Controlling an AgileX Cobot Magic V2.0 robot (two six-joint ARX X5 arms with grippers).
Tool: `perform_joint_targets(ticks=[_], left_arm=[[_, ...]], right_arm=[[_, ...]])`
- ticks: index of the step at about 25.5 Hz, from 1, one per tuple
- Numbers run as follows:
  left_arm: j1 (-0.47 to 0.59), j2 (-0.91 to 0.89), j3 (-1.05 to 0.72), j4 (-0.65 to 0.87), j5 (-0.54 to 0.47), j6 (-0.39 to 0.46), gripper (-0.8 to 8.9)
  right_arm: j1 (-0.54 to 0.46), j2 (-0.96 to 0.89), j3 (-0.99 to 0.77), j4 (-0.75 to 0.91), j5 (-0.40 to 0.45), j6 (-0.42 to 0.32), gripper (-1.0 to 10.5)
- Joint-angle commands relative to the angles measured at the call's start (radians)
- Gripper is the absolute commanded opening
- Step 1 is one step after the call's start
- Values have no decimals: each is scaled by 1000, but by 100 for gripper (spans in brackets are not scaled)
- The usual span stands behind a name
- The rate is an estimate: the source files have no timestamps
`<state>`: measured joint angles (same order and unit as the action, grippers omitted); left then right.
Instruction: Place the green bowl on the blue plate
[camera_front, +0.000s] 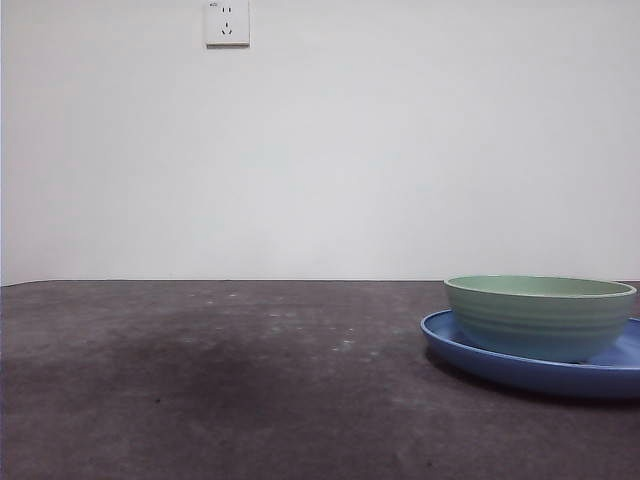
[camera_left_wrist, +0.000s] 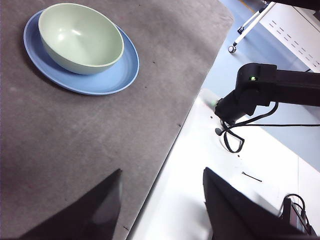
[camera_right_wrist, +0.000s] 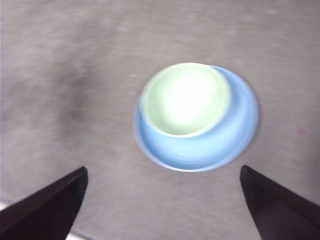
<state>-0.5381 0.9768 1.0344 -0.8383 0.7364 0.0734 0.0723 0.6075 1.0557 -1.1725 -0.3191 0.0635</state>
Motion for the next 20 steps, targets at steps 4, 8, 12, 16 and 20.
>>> perform_joint_targets(ticks=[4,8,12,16,20], left_arm=[[-6,7,6,6,8,20,257],[-6,7,6,5,8,24,257],[-6,7,6,4,8,24,257],[-6,7,6,-3,8,27,257],[-6,7,6,-10,8,29,257]], right_arm=[[2,53,9,2,224,83,479],[-13,125,-18,45,260,82,479],[-58,222,-101,146,244,68,479],[-133,325,-193,293,123,60,427],[-203,434,-224,396,100,61,409]])
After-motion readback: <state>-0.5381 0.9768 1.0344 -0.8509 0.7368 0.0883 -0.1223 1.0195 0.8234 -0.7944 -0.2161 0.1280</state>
